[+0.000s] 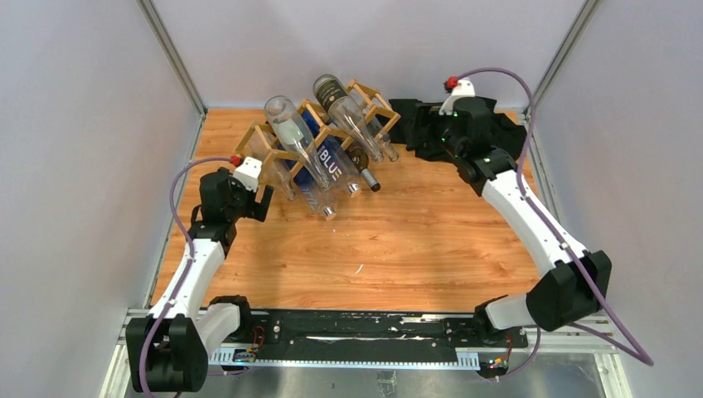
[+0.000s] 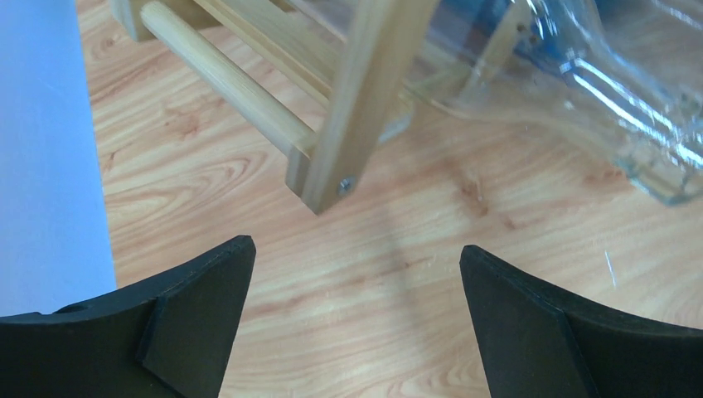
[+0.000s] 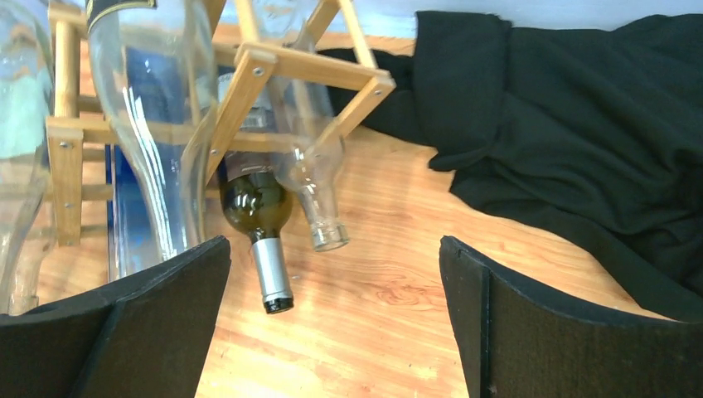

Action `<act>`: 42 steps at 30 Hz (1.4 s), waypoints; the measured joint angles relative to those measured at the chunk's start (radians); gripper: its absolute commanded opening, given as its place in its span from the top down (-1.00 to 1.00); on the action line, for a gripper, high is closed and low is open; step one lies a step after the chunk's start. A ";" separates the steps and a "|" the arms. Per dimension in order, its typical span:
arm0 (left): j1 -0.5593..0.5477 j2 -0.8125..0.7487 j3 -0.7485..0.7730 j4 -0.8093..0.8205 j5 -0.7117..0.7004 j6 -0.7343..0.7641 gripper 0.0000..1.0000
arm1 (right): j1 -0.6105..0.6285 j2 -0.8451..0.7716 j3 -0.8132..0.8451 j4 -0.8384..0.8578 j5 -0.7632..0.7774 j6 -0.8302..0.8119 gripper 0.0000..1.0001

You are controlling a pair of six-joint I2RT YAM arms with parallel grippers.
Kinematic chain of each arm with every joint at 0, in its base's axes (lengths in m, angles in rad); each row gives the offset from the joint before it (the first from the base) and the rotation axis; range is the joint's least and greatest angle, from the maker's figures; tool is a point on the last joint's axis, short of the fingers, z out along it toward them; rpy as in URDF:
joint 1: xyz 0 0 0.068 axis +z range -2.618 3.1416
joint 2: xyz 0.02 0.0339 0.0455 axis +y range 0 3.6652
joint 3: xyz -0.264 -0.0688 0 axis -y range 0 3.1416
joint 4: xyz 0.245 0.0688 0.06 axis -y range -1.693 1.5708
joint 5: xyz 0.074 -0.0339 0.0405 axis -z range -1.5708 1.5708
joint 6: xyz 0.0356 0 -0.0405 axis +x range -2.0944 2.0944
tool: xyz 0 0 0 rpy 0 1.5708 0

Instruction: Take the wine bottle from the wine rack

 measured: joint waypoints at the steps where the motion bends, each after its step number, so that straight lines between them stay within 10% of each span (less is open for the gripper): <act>1: 0.000 -0.008 0.000 -0.023 0.005 0.014 -1.00 | 0.018 0.024 0.022 -0.016 0.000 -0.006 -0.99; 18: 0.001 0.013 0.442 -0.540 0.236 0.135 -1.00 | 0.146 0.381 0.444 -0.278 -0.179 -0.085 -1.00; 42: 0.001 0.156 0.662 -0.662 0.346 0.089 -1.00 | 0.191 0.533 0.668 -0.428 -0.206 -0.082 -1.00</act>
